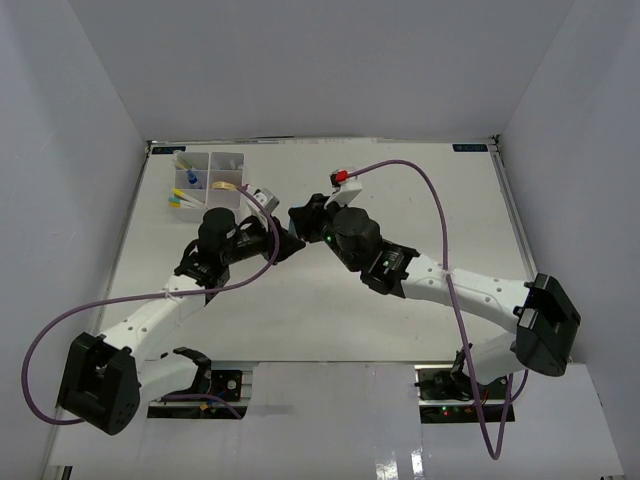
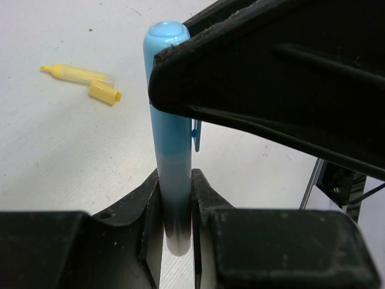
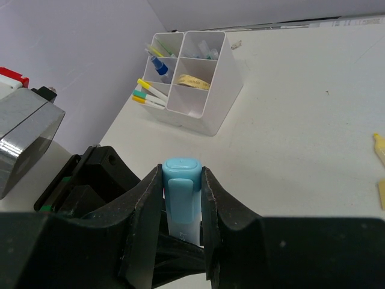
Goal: Sort the stationery into containers
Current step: Close the pen cap on the pen.
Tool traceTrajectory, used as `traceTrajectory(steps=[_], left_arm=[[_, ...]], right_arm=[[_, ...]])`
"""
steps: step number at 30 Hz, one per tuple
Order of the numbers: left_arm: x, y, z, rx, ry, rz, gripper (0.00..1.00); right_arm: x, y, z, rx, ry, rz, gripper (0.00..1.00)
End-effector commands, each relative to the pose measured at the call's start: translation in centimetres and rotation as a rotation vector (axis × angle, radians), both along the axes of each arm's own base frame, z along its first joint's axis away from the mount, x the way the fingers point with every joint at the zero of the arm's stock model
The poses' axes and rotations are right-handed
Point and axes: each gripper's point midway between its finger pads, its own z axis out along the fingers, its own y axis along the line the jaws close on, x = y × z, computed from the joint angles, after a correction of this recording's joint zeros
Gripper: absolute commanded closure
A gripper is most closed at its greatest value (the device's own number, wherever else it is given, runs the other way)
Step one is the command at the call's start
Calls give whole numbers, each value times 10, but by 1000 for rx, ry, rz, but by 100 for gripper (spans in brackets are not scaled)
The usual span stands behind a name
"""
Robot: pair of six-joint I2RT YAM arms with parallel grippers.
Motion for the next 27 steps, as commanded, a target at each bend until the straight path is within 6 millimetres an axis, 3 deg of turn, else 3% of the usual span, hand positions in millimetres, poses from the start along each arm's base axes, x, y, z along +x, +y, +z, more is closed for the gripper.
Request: traceTrajectory(steps=[1,4,10,15,27], left_arm=[[5,4,95,-124,-358,29,100],[-3,1,78,-103,-325,20,100],[6,4,69,-67,-323,68,100],[14,17,69,-71,-330,168,100],[11,12,64,-87,-294,142,100]], right_arm=[[-76,-2,-118,-375,241,239,92],[-73,-3,-113,-370,229,224,92],[-72,-4,-112,-372,232,213,88],[-70,-6,-110,-368,228,199,85],[-64,-9,-100,-362,206,163,74]])
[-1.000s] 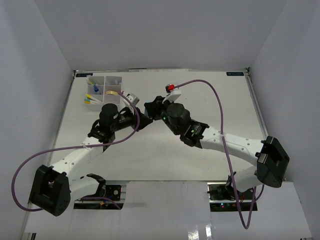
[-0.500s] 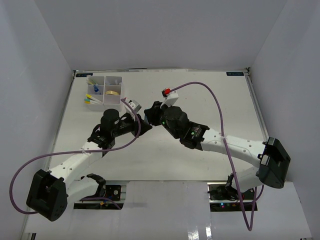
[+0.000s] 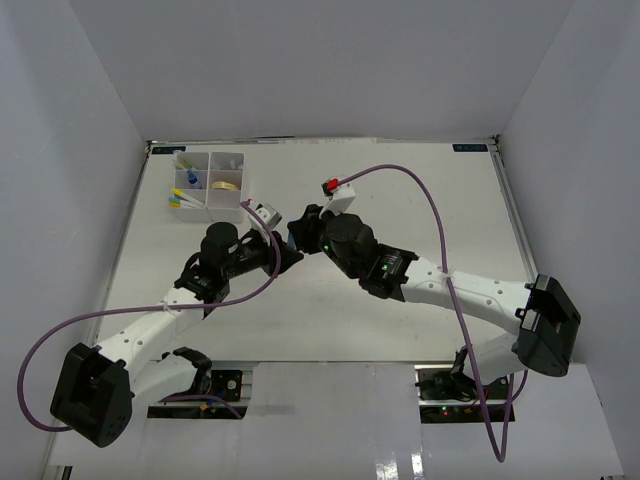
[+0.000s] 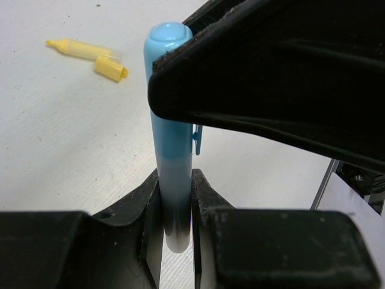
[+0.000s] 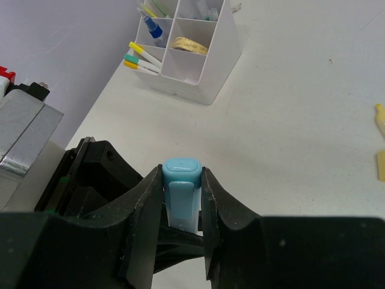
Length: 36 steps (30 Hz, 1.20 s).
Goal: Sort the stationery into containers
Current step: Close the pen cap on the pen.
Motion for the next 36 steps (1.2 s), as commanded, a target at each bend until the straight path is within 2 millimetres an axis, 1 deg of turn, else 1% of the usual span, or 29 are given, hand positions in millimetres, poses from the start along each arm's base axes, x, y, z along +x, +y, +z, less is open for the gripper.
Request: traceTrajectory(steps=[1,5,9,15,21,27,30,32,35,36], left_arm=[[29,5,91,-150,-289,99,100],[28,1,86,-150,-265,75,100],[28,-2,83,-152,-246,61,100],[28,-3,82,-152,-242,59,100],[28,-4,81,-153,-236,51,100],[27,-5,79,-155,-227,43,100],[27,-6,80,-158,-224,42,100],[28,-6,79,-156,-223,44,100],[29,-4,78,-153,-221,56,100],[30,-4,78,-152,-220,59,100]], right_arm=[[-42,-11,-78,-271,148,118,74],[-39,-11,-75,-269,140,107,74],[-35,-11,-68,-263,124,94,72],[-27,-13,-57,-251,100,67,65],[-23,-10,-47,-239,82,62,57],[-19,-12,-40,-229,70,45,56],[-16,-13,-35,-219,61,35,56],[-14,-14,-27,-211,48,29,55],[-12,-17,-20,-204,33,22,51],[-12,-19,-19,-205,31,19,48]])
